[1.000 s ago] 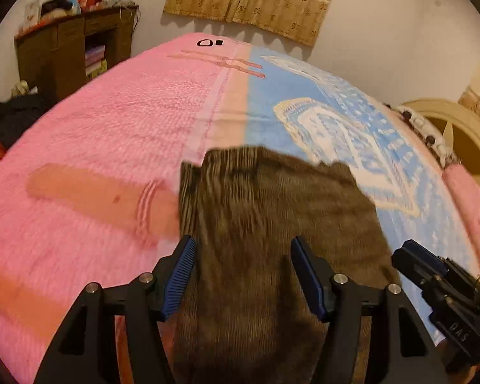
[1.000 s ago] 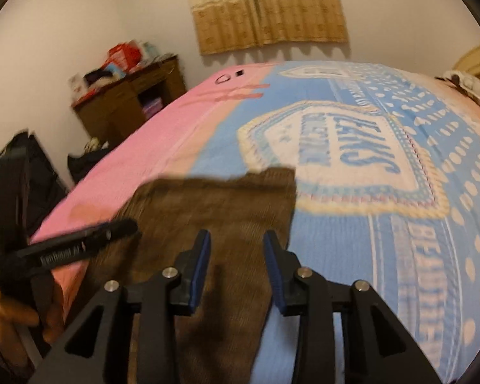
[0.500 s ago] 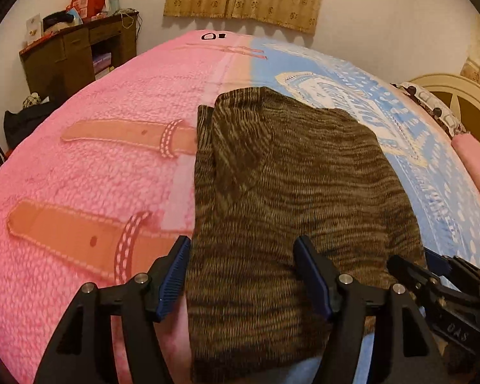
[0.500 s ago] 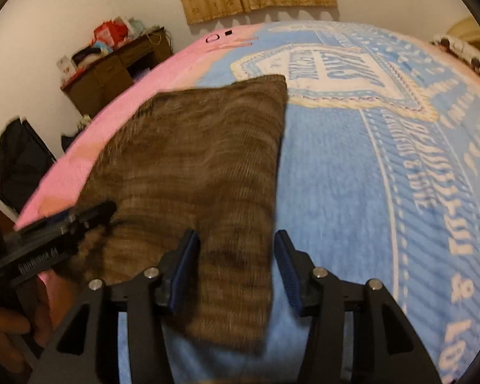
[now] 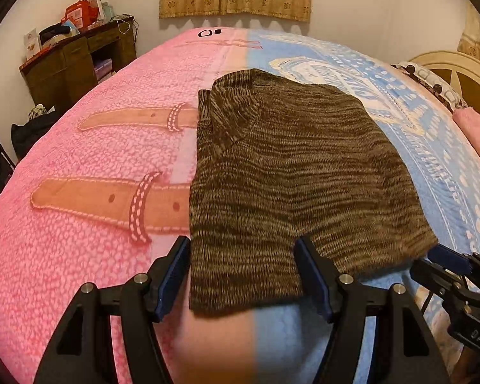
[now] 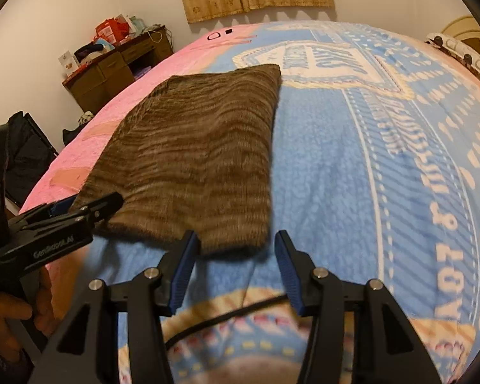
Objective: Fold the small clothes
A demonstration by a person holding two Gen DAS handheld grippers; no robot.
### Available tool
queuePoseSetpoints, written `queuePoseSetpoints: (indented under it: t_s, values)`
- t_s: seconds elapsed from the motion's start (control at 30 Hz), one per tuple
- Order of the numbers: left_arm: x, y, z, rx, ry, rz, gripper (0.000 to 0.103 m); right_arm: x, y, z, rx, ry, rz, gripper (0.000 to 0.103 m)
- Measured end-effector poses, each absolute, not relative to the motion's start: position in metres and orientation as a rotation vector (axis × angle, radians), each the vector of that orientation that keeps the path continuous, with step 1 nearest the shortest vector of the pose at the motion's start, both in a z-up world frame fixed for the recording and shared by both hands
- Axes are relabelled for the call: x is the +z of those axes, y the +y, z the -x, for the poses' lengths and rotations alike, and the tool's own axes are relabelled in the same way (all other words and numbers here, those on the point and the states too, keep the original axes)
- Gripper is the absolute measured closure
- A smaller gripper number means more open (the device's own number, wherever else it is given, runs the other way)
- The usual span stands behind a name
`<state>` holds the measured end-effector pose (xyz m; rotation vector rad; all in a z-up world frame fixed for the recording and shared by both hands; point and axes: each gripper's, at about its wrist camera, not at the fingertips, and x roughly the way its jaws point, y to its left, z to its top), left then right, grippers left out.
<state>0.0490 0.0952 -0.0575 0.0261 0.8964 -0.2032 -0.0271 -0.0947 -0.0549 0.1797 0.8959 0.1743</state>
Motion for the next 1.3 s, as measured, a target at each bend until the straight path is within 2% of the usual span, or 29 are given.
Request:
queuePoseSetpoints:
  t_s: [0.17,0.23,0.3,0.43,0.63,0.9,1.3]
  values:
    - [-0.055,0.092,-0.041,-0.197,0.916,-0.02,0.035,-0.048,-0.099,0.046,0.162,0.88,-0.18,0.046]
    - [-0.051,0.089,-0.037,-0.216,0.919,-0.018,0.035,-0.042,-0.103,0.05,0.148,0.855,-0.186,0.034]
    - [-0.045,0.087,-0.03,-0.265,0.891,-0.018,0.035,-0.035,-0.107,0.053,0.143,0.814,-0.198,0.032]
    - [-0.042,0.095,-0.031,-0.306,0.887,0.04,0.035,-0.025,-0.117,0.051,0.125,0.762,-0.232,0.021]
    - [-0.042,0.12,-0.04,-0.295,0.886,0.239,0.035,-0.032,-0.132,0.049,0.103,0.768,-0.291,0.021]
    - [-0.035,0.103,-0.029,-0.316,0.832,0.089,0.035,-0.03,-0.147,0.054,0.043,0.737,-0.294,0.021]
    - [-0.015,0.112,-0.088,-0.315,0.806,0.22,0.035,-0.021,-0.145,0.035,0.087,0.739,-0.306,0.021]
